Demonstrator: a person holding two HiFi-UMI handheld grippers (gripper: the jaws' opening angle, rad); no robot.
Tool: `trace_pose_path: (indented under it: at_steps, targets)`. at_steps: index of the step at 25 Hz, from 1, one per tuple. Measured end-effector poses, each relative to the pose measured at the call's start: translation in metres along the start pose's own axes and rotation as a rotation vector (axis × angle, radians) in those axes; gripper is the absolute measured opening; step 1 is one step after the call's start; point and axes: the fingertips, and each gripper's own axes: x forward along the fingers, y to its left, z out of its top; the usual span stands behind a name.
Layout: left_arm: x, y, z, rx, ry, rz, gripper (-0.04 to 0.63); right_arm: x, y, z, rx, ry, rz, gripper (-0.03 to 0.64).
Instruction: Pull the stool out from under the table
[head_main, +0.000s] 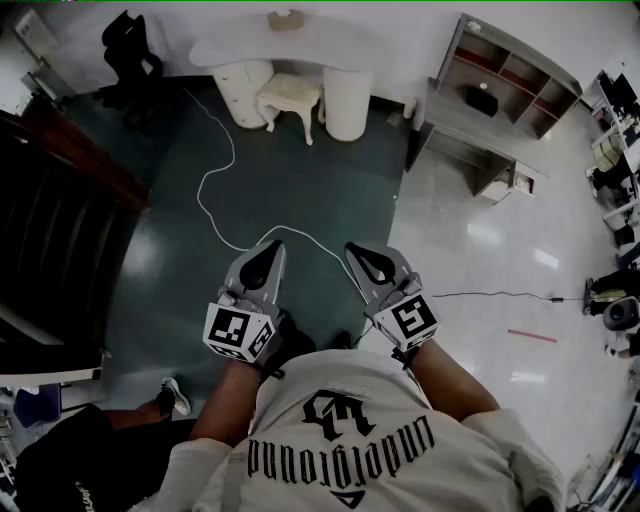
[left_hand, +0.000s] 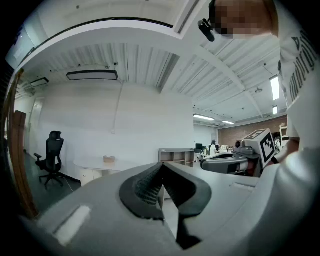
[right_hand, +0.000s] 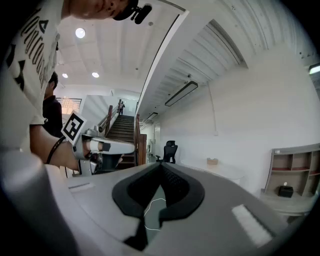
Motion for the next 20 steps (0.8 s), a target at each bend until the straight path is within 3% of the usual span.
trace_pose_path:
  at_steps: [11, 20]
  targets:
    - [0.004, 0.045, -0.004, -0.004, -0.002, -0.013, 0.005, 0.044, 0.001, -0.002, -0.007, -0.001, -0.002, 0.000]
    - [0.013, 0.140, -0.004, -0.025, -0.013, -0.041, 0.004, 0.139, 0.003, 0.002, 0.014, 0.010, -0.023, 0.000]
